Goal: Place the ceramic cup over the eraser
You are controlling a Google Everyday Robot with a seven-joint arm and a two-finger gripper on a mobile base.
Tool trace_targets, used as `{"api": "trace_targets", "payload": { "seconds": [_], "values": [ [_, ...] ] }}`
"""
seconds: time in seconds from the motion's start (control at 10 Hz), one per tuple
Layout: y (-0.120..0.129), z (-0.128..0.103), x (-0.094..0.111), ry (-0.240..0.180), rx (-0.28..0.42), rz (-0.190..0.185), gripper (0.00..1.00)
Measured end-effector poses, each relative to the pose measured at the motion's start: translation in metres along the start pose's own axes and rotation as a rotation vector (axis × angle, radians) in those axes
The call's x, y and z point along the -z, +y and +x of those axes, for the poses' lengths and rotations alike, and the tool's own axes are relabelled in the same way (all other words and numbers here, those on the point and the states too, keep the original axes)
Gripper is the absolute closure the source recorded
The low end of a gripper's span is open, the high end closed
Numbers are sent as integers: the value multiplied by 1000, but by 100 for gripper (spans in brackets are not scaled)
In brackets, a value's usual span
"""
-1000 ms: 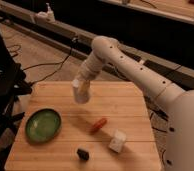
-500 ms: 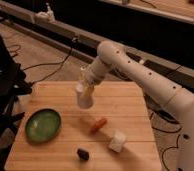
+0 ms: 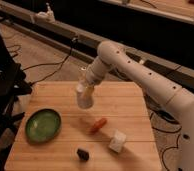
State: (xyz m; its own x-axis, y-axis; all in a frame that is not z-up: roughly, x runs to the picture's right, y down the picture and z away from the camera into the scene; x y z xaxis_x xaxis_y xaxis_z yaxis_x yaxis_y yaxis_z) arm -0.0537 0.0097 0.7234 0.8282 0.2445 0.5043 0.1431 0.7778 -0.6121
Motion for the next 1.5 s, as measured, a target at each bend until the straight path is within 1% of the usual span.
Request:
{"api": "trace_targets", "payload": {
  "seconds": [0.2, 0.4, 0.6, 0.7, 0.9, 1.0, 1.1, 1.2, 1.3, 1.5],
  "values": [
    [14, -6, -2, -22, -6, -15, 98],
    [39, -10, -1, -73, -32, -32, 98],
    [62, -12, 2, -104, -48, -35, 98],
    [75, -13, 3, -113, -52, -35, 98],
    [100, -16, 1, -116, -55, -38, 98],
    [118, -19, -2, -122, -52, -46, 98],
    [138, -19, -7, -128, -50, -63, 98],
    [149, -17, -10, -131, -48, -73, 98],
    [154, -17, -11, -133, -46, -78, 98],
    [155, -18, -12, -134, -41, -81, 98]
  ]
}}
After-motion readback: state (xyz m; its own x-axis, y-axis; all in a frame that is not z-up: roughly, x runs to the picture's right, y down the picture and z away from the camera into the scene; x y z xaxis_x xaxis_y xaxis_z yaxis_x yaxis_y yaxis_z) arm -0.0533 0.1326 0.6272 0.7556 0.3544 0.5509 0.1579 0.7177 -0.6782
